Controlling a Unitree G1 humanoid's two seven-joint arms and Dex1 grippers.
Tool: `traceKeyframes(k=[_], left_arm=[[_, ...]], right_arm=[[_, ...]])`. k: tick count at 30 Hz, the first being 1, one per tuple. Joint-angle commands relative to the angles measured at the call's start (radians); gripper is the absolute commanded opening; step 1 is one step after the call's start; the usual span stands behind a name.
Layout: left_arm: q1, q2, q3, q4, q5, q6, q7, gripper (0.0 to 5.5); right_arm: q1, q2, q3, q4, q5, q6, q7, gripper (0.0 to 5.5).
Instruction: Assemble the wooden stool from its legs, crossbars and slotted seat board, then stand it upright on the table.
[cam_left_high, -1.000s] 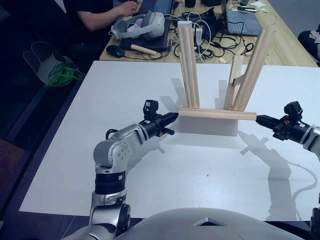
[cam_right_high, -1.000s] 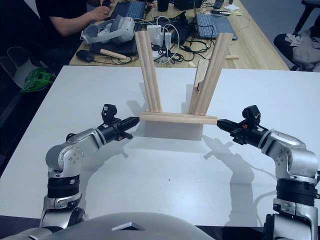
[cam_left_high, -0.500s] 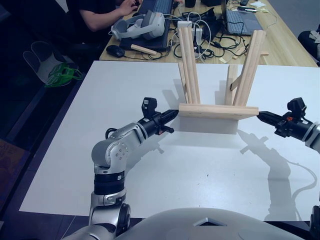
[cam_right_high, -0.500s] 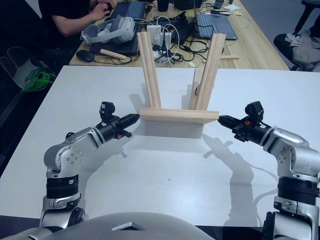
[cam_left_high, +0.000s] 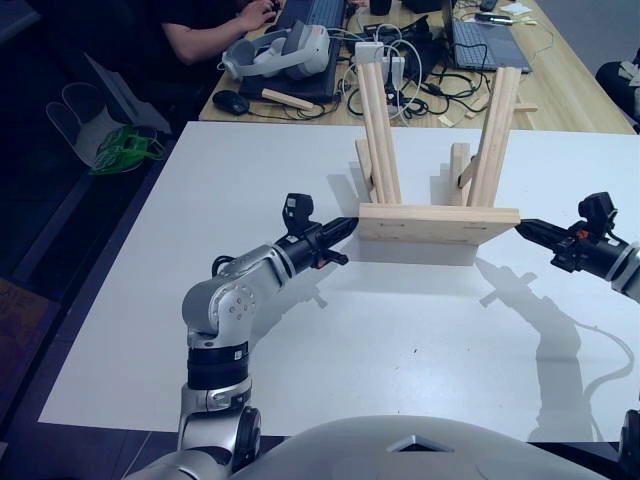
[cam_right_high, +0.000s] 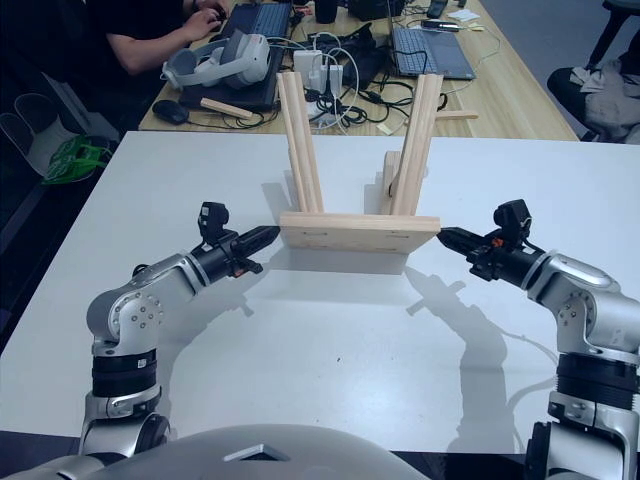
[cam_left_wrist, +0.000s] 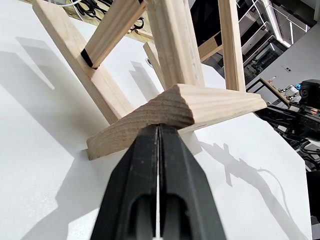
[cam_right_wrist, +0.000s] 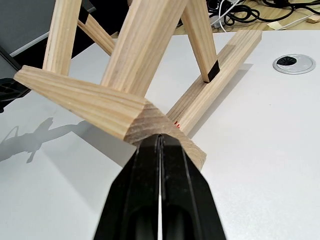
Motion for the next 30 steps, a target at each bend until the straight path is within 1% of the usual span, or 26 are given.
traceKeyframes(k=[1,11,16,23,25,30], left_arm=[[-0.045,-0.078,-0.083,-0.030,-0.102,0.030,-0.059,0.05],[-0.039,-0.064,-0.089,-0.021,-0.075,0.018,-0.045,0.05],[-0.054,-0.061,-0.060,0.017,-0.037,-0.018,-0.005,0.05],[-0.035,0.022,0.003,-0.001,-0.052,0.005,0.002,0.05],[-0.035,0.040,0.021,0.014,-0.040,-0.003,0.022,0.05],[-0.052,0.029,0.030,0.068,0.045,-0.051,0.144,0.05]], right_arm=[[-0.026,0.068,0.067,-0.047,0.083,0.014,0.054,0.00],[-0.023,0.072,0.061,-0.034,0.067,-0.004,0.043,0.00],[-0.023,0.069,0.031,0.027,0.040,-0.047,0.012,0.00],[-0.024,0.035,-0.011,0.132,0.017,-0.109,-0.006,0.00],[-0.024,0.035,-0.012,0.152,0.010,-0.125,-0.015,0.00],[-0.033,0.047,0.005,0.192,-0.021,-0.173,-0.047,0.00]])
